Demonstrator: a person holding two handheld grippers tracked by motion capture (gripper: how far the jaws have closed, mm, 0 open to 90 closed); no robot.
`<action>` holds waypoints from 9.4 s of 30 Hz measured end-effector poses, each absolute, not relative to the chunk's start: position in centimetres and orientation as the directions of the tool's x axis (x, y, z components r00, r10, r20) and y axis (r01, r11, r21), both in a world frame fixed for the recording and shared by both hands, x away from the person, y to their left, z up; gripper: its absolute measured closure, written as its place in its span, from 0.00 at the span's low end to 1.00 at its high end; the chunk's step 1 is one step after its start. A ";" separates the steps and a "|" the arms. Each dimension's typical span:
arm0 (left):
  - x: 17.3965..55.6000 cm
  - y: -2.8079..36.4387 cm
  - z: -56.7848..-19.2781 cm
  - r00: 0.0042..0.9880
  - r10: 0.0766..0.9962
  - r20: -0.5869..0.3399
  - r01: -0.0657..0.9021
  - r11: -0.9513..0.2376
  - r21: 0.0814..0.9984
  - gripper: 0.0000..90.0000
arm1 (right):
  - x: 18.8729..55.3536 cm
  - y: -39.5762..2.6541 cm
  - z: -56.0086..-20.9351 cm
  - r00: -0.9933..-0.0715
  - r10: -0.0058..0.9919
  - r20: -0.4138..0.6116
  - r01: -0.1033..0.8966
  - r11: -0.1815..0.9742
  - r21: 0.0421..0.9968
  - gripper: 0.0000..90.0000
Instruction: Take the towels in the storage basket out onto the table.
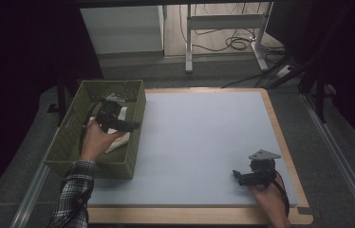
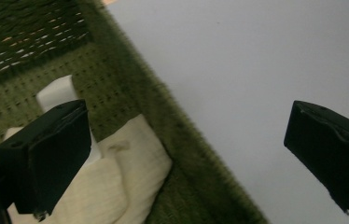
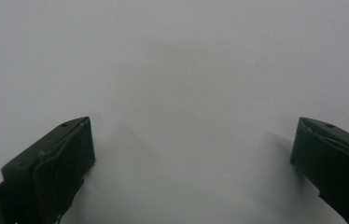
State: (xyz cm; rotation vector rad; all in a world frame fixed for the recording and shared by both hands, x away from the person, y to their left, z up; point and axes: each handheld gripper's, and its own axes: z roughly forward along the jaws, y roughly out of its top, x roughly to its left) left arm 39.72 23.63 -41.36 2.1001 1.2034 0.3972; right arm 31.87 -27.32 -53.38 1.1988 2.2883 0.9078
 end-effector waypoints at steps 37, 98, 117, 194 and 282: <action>45.1 30.9 -51.6 0.306 0.951 -0.049 0.930 -0.288 0.227 0.10 | 31.9 -27.3 -53.4 -0.552 0.832 -0.049 0.572 0.421 0.704 0.00; 38.7 25.0 -33.8 0.522 0.838 -0.156 0.657 -0.279 0.701 0.79 | 31.9 -27.3 -53.4 -0.552 0.832 -0.049 0.572 0.421 0.704 0.00; 39.3 16.8 -34.1 0.642 0.755 -0.135 0.586 -0.370 0.721 0.78 | 31.9 -27.3 -53.4 -0.553 0.831 -0.049 0.571 0.421 0.704 0.00; 39.2 0.6 -50.4 0.754 0.655 -0.050 0.536 -0.570 0.622 0.55 | 31.9 -27.3 -53.4 -0.552 0.832 -0.049 0.574 0.422 0.702 0.00; 39.2 10.3 -50.5 0.497 0.854 -0.157 0.665 -0.258 0.701 0.48 | 39.3 -27.5 -49.7 -0.647 0.759 0.071 0.573 0.423 0.702 0.64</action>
